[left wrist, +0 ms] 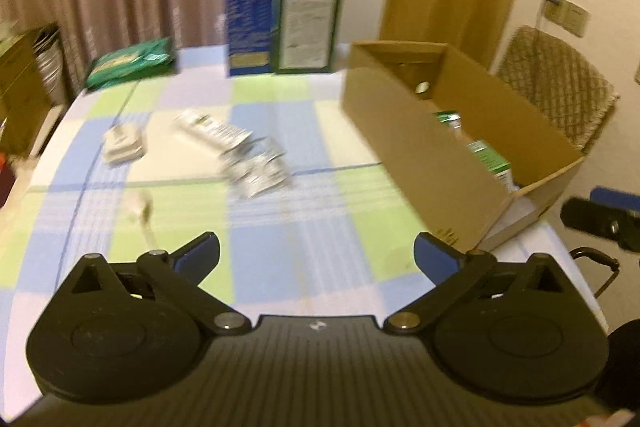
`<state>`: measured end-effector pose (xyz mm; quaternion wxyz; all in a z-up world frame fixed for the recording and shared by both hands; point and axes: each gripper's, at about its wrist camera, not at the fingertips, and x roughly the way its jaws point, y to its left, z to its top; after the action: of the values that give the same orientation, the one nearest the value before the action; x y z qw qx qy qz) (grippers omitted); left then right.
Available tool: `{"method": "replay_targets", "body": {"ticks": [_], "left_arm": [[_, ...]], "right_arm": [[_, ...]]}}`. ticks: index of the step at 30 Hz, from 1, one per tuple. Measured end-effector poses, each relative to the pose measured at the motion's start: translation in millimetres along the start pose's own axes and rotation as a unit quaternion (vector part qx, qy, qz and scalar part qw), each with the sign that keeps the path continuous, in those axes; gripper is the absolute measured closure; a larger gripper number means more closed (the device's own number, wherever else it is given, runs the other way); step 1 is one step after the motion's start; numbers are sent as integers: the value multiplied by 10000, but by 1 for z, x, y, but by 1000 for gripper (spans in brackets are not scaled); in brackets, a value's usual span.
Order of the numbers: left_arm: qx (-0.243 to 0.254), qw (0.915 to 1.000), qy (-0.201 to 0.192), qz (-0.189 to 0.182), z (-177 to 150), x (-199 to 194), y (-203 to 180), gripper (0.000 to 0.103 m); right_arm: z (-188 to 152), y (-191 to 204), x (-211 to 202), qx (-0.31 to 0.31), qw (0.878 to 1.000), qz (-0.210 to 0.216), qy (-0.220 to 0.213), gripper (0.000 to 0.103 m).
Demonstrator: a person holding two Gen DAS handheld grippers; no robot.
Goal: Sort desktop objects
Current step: 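Move both tools back toward the white spoon and clear plastic container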
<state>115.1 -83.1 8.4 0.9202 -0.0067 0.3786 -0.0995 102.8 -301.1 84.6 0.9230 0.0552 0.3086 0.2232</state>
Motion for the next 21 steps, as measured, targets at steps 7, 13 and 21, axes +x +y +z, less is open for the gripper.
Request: {"method": "replay_targets", "body": {"ticks": [7,13,21], "left_arm": [[-366,9982,-83,470,-19,-20,45,1],[-644,9950,-330,694,-27,-30,74,1],[-703,9925,-371,925,-30,-31,99,1]], "right_arm": [[-21,35,9,-233,9990,242,283,2],[-30,50,16,-381,9981,275,401,2],[-35,61,27,-527,9971,303,465,2]]}}
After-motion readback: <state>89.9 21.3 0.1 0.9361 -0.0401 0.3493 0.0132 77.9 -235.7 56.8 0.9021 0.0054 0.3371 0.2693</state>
